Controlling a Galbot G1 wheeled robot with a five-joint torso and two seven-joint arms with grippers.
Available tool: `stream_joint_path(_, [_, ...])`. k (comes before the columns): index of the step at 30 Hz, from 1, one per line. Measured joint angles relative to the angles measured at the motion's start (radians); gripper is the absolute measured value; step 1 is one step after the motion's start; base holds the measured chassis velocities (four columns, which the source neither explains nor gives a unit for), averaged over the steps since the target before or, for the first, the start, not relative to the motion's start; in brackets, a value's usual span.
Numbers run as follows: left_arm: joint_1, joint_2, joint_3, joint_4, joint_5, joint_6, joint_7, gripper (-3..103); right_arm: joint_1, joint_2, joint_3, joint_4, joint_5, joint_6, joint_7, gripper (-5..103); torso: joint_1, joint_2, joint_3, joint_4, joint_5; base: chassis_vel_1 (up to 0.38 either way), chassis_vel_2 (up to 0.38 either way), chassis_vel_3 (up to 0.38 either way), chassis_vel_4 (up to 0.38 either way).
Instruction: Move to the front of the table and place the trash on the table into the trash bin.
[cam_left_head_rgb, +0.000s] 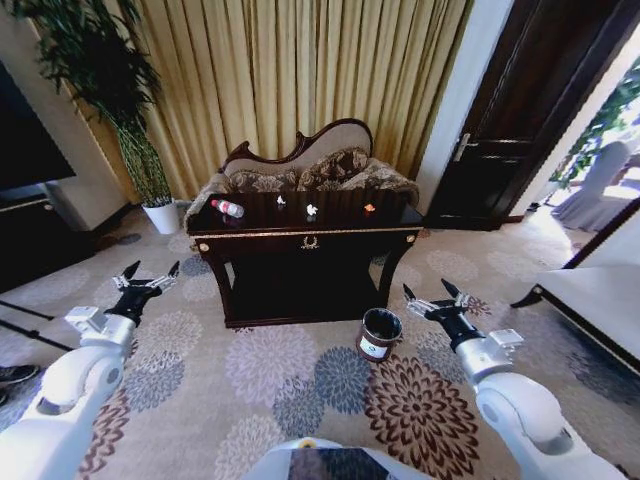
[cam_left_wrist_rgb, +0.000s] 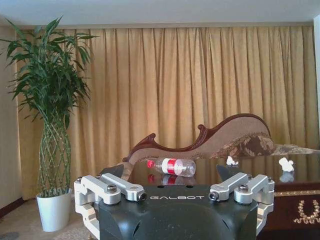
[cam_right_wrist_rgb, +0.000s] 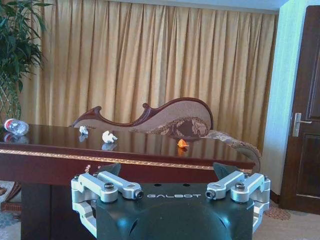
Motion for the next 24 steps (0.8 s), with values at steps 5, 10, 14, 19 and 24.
stream_joint_path(5, [0.006, -0.005, -0.002, -0.004, 0.000, -0.001, 0.001, 100, -0.004, -0.001, 0.001, 0.005, 0.000, 0.000, 0.000, 100, 0.000, 0.000, 0.000, 0.0001, -0.0002, -0.120, 0.132, 0.138, -0.114])
stream_joint_path(10, [0.007, -0.008, -0.003, -0.006, -0.002, -0.001, 0.003, 100, -0.005, 0.001, -0.003, 0.008, -0.003, 0.001, 0.000, 100, 0.000, 0.000, 0.000, -0.0001, -0.0002, -0.127, 0.135, 0.142, -0.135])
stream_joint_path(14, [0.007, -0.008, -0.005, -0.005, -0.005, -0.001, 0.009, 100, -0.005, 0.001, -0.005, 0.008, -0.004, 0.002, 0.000, 100, 0.000, 0.000, 0.000, 0.0002, 0.0000, -0.140, 0.150, 0.145, -0.137])
stream_joint_path(19, [0.005, -0.009, 0.001, -0.004, -0.005, -0.011, 0.010, 100, -0.004, 0.001, -0.006, 0.002, -0.007, 0.002, -0.002, 100, 0.000, 0.000, 0.000, 0.0000, -0.0001, -0.140, 0.119, 0.114, -0.145])
stream_joint_path(24, [-0.001, -0.009, 0.002, -0.004, -0.011, -0.001, 0.012, 100, -0.002, 0.002, -0.009, 0.000, -0.009, 0.003, -0.002, 100, 0.000, 0.000, 0.000, -0.0002, -0.0002, -0.137, 0.123, 0.116, -0.151])
